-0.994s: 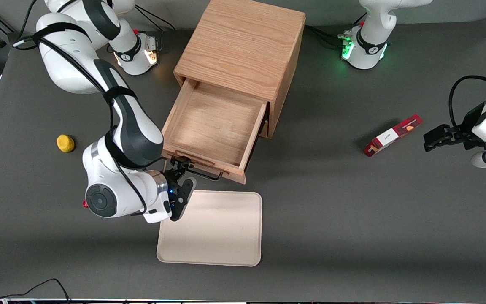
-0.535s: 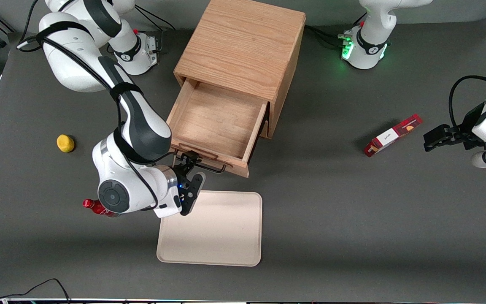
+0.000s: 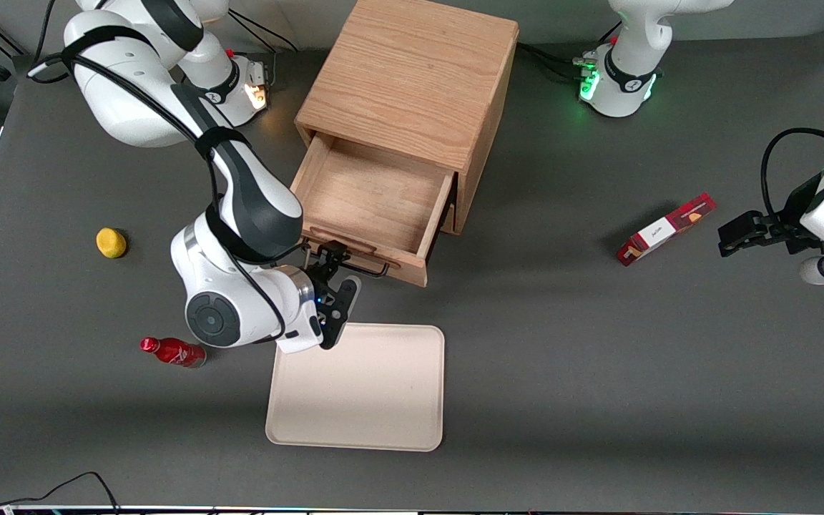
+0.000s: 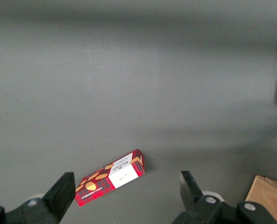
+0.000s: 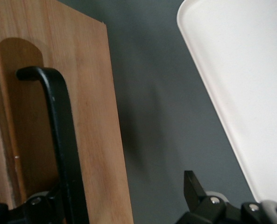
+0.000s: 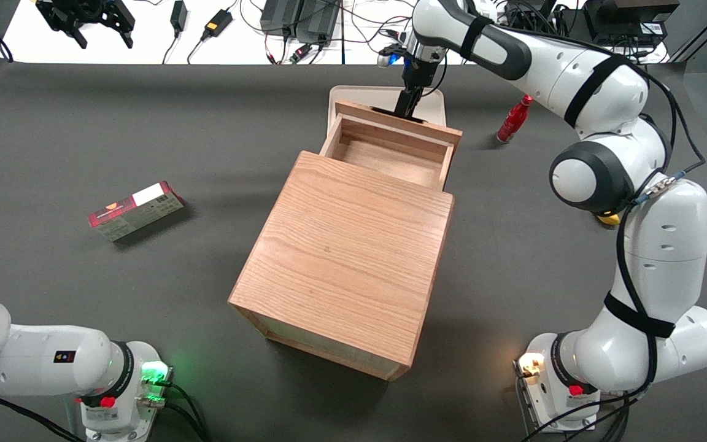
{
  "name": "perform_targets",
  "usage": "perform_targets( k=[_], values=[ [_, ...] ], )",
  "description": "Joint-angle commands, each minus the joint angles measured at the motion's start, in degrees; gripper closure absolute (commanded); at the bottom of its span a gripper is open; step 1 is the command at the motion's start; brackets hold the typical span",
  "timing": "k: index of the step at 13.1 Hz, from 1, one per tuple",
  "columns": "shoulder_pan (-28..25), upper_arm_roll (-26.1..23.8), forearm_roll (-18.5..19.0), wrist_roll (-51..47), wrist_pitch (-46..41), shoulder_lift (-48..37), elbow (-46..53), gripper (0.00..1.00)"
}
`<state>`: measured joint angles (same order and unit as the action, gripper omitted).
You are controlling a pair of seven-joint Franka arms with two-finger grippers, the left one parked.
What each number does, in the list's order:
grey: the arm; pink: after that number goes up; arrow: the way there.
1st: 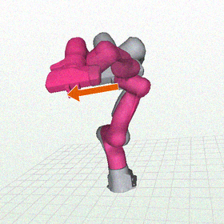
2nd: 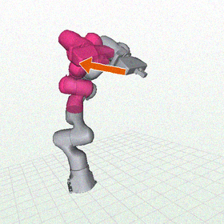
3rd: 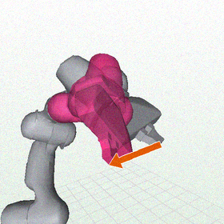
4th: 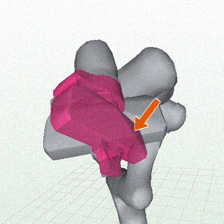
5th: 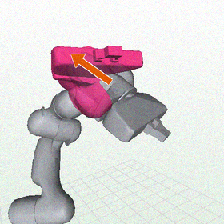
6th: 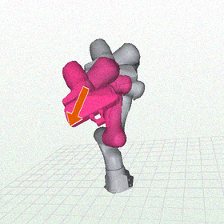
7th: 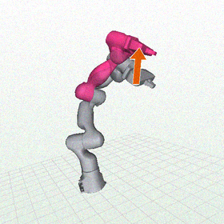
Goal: Close top drawer
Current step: 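Push the drawer front with the right gripper into the cabinet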
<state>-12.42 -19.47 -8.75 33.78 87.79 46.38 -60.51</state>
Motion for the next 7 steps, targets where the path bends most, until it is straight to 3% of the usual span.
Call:
perform_targets(
  k=[1, 7],
  values=[
    [0.9, -1.8, 0.4, -1.4, 1.2, -5.6, -7.6, 0.0],
    [2.1, -4.6, -0.1, -2.6, 6.4, -11.0, -17.7, 0.0]
  ],
)
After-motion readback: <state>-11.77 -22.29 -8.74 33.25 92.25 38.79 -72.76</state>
